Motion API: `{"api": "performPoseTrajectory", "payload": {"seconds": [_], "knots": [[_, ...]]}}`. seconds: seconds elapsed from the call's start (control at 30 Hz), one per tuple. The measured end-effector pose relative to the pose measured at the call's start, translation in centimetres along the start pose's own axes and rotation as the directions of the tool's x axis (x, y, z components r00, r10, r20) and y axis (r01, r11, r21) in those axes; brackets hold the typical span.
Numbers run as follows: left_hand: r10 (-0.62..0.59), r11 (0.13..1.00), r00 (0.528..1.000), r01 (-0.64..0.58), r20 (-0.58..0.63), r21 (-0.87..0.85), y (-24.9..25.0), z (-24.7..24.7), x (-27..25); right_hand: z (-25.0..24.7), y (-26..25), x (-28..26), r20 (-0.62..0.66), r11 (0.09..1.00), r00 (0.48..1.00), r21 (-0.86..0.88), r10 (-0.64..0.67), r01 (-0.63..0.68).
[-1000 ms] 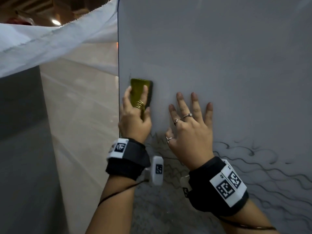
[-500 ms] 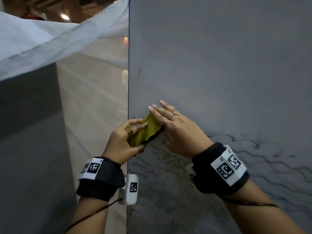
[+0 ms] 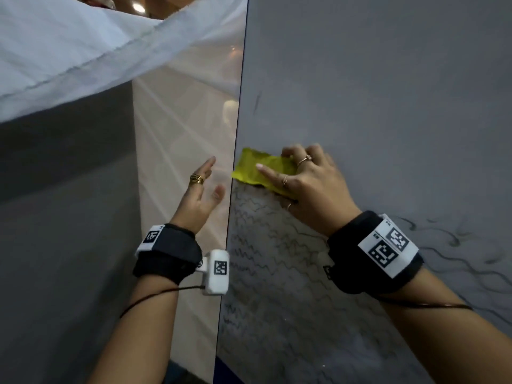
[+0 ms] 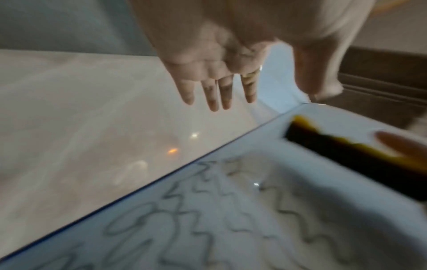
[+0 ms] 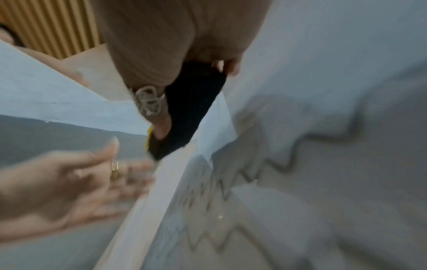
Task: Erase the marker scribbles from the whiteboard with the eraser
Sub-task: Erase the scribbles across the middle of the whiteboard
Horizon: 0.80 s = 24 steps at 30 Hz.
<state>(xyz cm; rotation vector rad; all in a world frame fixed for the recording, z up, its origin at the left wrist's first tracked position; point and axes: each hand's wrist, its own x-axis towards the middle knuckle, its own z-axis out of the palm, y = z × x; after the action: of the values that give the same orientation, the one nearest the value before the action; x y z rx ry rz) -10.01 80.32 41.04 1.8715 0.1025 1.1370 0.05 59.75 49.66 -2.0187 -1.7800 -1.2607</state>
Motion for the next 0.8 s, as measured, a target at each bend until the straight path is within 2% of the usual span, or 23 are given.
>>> {"api": "performPoseTrajectory", "payload": {"seconds": [0.07,0.13,0.17,0.23,0.3,0.37,0.47,0.53,0.6,0.63,0.67,0.8], "knots": [[-0.252,0.961,0.966,0.244,-0.054,-0.131,-1.7,0.5,0.9,-0.5,-0.4,1.1,-0.085,0.987,0.993,-0.128,0.082,-0.092],[-0.429,0.881,0.903,0.411,-0.027,-0.236,-2.7,2.0,1.7,0.1,-1.4,2.4,-0.031,0.954,0.990,-0.266,0.138,-0.141],[-0.466,0.842,0.885,0.447,0.011,-0.301,-2.8,2.7,2.0,0.8,-1.8,3.0,0.068,0.939,0.985,-0.319,0.156,-0.126],[-0.471,0.754,0.877,0.456,0.096,-0.473,-2.9,3.8,2.1,3.0,-2.9,3.7,0.227,0.930,0.955,-0.352,0.191,-0.103],[-0.501,0.660,0.860,0.452,0.097,-0.601,-3.1,4.3,1.9,5.5,-3.9,3.3,0.319,0.923,0.934,-0.385,0.160,-0.027],[-0.533,0.595,0.841,0.454,0.098,-0.663,-3.3,4.6,1.5,6.5,-4.4,1.8,0.335,0.918,0.936,-0.395,0.103,0.041],[-0.534,0.614,0.836,0.488,0.129,-0.621,-3.9,4.7,1.1,5.8,-2.9,0.3,0.211,0.930,0.977,-0.365,0.040,0.041],[-0.521,0.644,0.840,0.504,0.152,-0.576,-4.2,4.6,1.2,4.2,-2.0,0.7,0.131,0.942,0.989,-0.335,0.066,-0.018],[-0.507,0.666,0.847,0.502,0.158,-0.552,-4.1,4.7,1.0,2.8,-1.9,1.7,0.211,0.919,0.970,-0.393,0.118,-0.026],[-0.503,0.665,0.850,0.498,0.159,-0.556,-4.1,4.8,0.7,2.7,-2.3,2.1,0.328,0.916,0.936,-0.401,0.130,0.013],[-0.494,0.669,0.856,0.488,0.156,-0.560,-4.0,4.8,0.6,3.0,-2.6,2.1,0.394,0.931,0.909,-0.365,0.135,0.019],[-0.483,0.691,0.859,0.492,0.168,-0.529,-3.7,4.9,0.3,4.1,-3.7,0.1,0.433,0.952,0.892,-0.305,0.130,0.009]]}}
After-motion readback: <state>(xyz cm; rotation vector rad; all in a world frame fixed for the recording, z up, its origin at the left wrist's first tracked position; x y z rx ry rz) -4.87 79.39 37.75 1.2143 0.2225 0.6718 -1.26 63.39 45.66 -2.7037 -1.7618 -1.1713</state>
